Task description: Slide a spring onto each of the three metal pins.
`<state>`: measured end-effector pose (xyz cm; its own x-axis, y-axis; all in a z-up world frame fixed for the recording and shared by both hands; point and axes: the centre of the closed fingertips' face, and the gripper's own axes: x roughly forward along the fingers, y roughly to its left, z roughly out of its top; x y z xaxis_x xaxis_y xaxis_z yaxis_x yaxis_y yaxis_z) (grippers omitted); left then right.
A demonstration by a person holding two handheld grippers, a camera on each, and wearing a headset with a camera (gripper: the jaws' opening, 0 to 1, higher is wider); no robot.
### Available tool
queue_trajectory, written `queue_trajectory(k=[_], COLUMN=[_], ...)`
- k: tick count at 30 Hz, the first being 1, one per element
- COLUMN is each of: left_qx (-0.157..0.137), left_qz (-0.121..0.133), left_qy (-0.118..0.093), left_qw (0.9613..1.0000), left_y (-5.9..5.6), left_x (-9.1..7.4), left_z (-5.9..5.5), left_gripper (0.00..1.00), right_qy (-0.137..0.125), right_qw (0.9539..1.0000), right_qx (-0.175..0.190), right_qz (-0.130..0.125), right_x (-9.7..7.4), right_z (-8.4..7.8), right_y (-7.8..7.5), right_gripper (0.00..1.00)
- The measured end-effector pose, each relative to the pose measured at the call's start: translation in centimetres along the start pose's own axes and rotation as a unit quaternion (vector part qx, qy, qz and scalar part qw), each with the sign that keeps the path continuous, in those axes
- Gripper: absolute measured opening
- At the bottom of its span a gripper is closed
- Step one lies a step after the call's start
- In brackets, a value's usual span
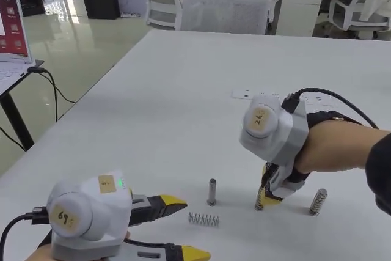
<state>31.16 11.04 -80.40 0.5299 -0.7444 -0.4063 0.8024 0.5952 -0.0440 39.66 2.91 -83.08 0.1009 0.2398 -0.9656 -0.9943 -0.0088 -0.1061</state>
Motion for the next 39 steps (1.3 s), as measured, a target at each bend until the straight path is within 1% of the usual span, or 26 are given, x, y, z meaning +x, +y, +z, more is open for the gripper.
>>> queue_trajectory(k=[5,11,18,21,23,31,39], left_qx=[0.001,0.002,0.002,0.002,0.001,0.001,0.001], left_qz=[-0.001,0.000,0.001,0.001,0.001,0.002,0.002], left_qy=[0.001,0.001,0.001,0.001,0.002,0.003,0.004], left_qw=[1.0000,1.0000,1.0000,1.0000,1.0000,1.0000,1.0000], left_y=[0.0,0.0,0.0,0.0,0.0,0.0,0.0], left_x=[0.0,0.0,-0.1,-0.2,-0.2,-0.2,-0.2], left_z=[0.0,-0.1,0.0,-0.1,-0.1,-0.2,-0.3], left_gripper=[0.46,0.46,0.46,0.46,0.46,0.46,0.45], right_qy=[-0.009,-0.023,-0.035,-0.051,-0.056,-0.058,-0.059], right_qw=[0.9998,0.9993,0.9986,0.9978,0.9974,0.9967,0.9967], right_qx=[-0.011,-0.026,-0.039,-0.036,-0.038,-0.040,-0.036], right_qz=[-0.010,-0.011,0.002,0.021,0.027,0.040,0.041], right_x=[-0.6,-0.9,-0.5,-0.3,-0.1,1.5,2.6], right_z=[1.1,2.7,4.1,5.1,5.5,6.1,6.2], right_y=[0.3,1.1,2.4,3.4,3.9,4.9,4.9], right_gripper=[0.17,0.17,0.16,0.16,0.15,0.15,0.14])
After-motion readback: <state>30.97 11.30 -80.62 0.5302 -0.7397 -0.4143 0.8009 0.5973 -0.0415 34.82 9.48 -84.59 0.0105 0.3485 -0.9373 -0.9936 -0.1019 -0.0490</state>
